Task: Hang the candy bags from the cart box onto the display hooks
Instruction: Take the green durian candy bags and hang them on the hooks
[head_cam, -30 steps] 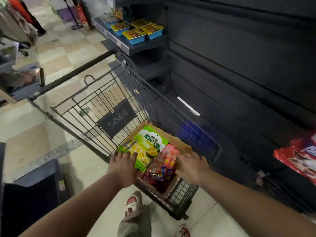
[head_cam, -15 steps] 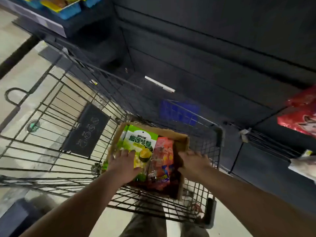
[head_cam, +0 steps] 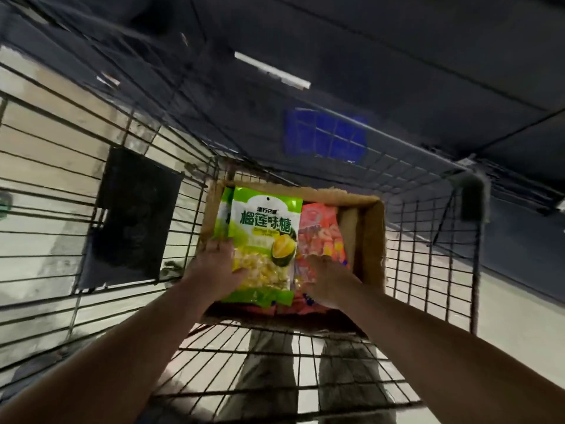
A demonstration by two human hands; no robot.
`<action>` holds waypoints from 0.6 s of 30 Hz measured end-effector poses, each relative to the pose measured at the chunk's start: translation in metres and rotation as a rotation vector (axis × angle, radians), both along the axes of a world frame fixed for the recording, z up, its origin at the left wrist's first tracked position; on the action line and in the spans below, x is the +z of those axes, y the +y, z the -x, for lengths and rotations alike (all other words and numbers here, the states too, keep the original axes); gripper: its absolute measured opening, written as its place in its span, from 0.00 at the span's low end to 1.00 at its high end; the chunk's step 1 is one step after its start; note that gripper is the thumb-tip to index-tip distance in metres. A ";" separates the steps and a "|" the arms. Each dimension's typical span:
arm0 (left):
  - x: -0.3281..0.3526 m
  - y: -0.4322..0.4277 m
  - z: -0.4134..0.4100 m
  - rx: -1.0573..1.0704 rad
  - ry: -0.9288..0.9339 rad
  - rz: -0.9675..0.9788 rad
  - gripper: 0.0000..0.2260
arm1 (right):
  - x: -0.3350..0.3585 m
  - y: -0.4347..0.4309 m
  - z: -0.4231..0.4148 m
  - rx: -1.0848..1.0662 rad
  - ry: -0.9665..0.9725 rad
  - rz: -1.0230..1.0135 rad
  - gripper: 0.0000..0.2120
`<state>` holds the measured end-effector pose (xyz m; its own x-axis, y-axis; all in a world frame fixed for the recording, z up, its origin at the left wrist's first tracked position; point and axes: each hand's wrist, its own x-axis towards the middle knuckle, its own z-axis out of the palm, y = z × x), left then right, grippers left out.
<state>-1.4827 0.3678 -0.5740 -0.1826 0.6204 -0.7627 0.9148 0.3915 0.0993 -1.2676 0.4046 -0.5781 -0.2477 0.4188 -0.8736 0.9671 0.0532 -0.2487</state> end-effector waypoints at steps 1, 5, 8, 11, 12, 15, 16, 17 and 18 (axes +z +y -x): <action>-0.008 0.001 0.002 0.031 -0.013 0.002 0.33 | -0.008 -0.001 0.003 -0.029 0.012 0.016 0.30; -0.041 0.003 0.011 0.127 -0.020 0.036 0.35 | -0.037 -0.004 0.011 -0.169 0.040 0.043 0.26; -0.063 0.004 0.016 0.248 -0.035 0.063 0.37 | -0.058 -0.004 0.017 -0.313 0.049 0.079 0.27; -0.080 0.006 0.020 0.411 -0.075 0.068 0.39 | -0.078 -0.006 0.025 -0.473 0.106 0.098 0.26; -0.084 0.007 0.020 0.464 -0.094 0.069 0.39 | -0.084 -0.007 0.028 -0.517 0.130 0.100 0.27; -0.087 0.008 0.017 0.571 -0.180 0.071 0.38 | -0.098 -0.011 0.038 -0.718 0.223 0.125 0.28; -0.086 0.009 0.016 0.589 -0.208 0.067 0.39 | -0.101 -0.012 0.041 -0.802 0.241 0.129 0.28; -0.085 0.010 0.014 0.606 -0.230 0.067 0.40 | -0.105 -0.014 0.044 -0.873 0.251 0.129 0.28; -0.084 0.011 0.013 0.618 -0.251 0.064 0.39 | -0.107 -0.015 0.046 -0.920 0.246 0.129 0.28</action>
